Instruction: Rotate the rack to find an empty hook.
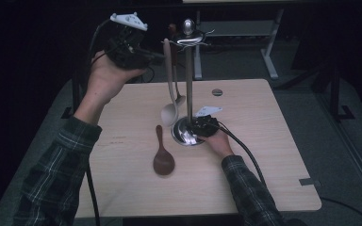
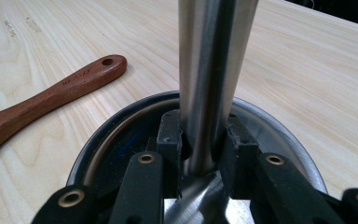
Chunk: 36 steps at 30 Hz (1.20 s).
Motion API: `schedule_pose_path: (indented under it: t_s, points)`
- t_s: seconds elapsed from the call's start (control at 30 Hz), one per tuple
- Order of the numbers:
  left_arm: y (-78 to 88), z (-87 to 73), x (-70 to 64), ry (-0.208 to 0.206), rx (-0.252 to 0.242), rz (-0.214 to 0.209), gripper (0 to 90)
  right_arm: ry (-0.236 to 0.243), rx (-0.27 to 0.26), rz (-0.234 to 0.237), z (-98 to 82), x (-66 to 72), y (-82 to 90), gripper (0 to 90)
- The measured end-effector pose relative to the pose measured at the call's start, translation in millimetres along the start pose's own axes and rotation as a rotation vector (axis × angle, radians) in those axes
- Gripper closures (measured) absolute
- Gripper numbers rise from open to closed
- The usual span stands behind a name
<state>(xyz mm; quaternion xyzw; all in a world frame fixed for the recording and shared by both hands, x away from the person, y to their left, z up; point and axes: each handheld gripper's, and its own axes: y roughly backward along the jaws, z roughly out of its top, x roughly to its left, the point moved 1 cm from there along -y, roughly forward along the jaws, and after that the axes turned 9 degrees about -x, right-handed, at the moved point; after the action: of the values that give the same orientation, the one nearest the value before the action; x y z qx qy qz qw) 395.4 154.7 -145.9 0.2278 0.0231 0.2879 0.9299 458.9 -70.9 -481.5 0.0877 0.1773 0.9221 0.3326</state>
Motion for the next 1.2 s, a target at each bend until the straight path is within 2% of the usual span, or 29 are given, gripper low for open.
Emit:
schedule_pose_path:
  t_s: [0.13, 0.33, 0.57, 0.73, 0.93, 1.03, 1.07, 1.13, 1.2]
  points:
    - [4.1, -22.0, -4.2, 0.007, 0.017, -0.007, 89.8, 0.002, 0.001, -0.003, 0.0, 0.3, 0.1, 72.1]
    - [1.3, -63.6, -9.0, 0.044, 0.033, -0.022, 89.7, -0.005, 0.001, -0.003, 0.1, 0.4, 0.1, 72.2]
    - [-4.7, -110.1, -13.5, 0.049, 0.063, -0.007, 89.7, 0.002, 0.0, -0.003, 0.0, 0.1, 0.0, 72.1]
    - [-8.5, -146.6, -18.8, 0.079, 0.063, -0.002, 89.7, 0.003, 0.0, -0.003, 0.0, 0.1, 0.0, 72.1]
    - [-14.4, -189.1, -22.4, 0.134, 0.073, -0.008, 89.7, 0.0, -0.001, 0.003, 0.0, -0.7, 0.1, 72.0]
    - [-15.9, -205.1, -24.7, 0.137, 0.093, -0.006, 89.7, -0.006, -0.003, 0.008, -0.1, -1.3, 0.0, 71.4]
    - [-16.5, -210.3, -25.7, 0.136, 0.095, -0.004, 89.7, -0.011, -0.002, 0.012, 0.0, -1.9, 0.2, 70.5]
    - [-17.4, -218.5, -27.6, 0.139, 0.099, -0.002, 89.7, -0.024, 0.007, 0.029, 0.5, -2.9, 1.2, 56.9]
    - [-19.1, -227.6, -29.0, 0.143, 0.106, 0.003, 89.7, -0.019, 0.029, 0.03, 1.7, -4.3, 4.0, 50.6]
